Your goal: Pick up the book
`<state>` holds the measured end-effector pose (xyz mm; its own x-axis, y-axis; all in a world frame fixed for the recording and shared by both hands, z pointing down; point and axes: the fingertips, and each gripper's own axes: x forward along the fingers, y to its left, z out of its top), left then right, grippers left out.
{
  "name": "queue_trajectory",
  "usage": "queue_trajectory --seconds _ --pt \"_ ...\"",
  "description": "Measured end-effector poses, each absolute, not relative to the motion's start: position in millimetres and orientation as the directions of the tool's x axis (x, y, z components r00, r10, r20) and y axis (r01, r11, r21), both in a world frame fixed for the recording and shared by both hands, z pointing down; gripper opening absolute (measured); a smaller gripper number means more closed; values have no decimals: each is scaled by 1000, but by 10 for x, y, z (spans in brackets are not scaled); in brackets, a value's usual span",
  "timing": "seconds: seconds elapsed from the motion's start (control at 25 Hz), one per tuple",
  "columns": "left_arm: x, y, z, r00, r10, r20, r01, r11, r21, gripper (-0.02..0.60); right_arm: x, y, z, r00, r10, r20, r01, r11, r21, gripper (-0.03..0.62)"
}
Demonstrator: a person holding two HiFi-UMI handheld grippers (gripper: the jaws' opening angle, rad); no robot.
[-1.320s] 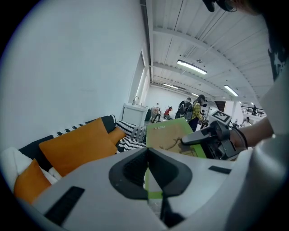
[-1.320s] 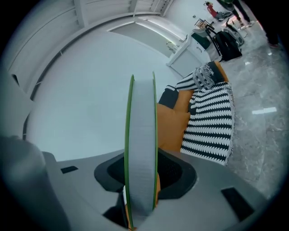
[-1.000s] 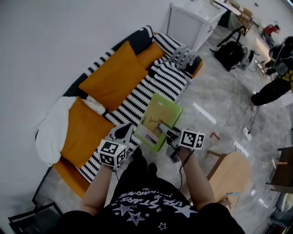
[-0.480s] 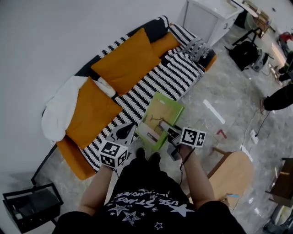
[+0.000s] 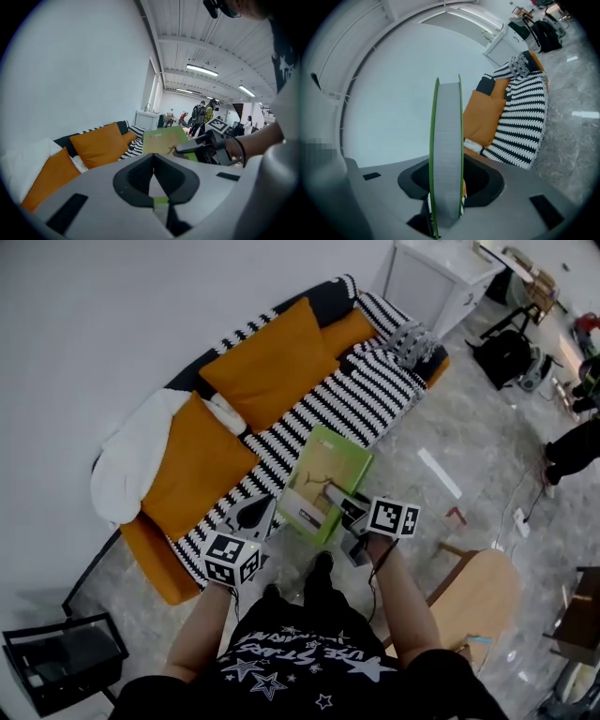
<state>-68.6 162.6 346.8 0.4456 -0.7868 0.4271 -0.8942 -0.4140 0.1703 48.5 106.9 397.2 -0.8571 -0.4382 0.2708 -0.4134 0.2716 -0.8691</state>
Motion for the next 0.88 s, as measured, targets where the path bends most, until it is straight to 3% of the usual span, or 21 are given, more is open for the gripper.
queue_trajectory --seconds 0.88 --pt "-1532 2785 3082 589 -749 304 -807 -567 165 8 -217 2552 3403 -765 -586 268 -528 332 -781 149"
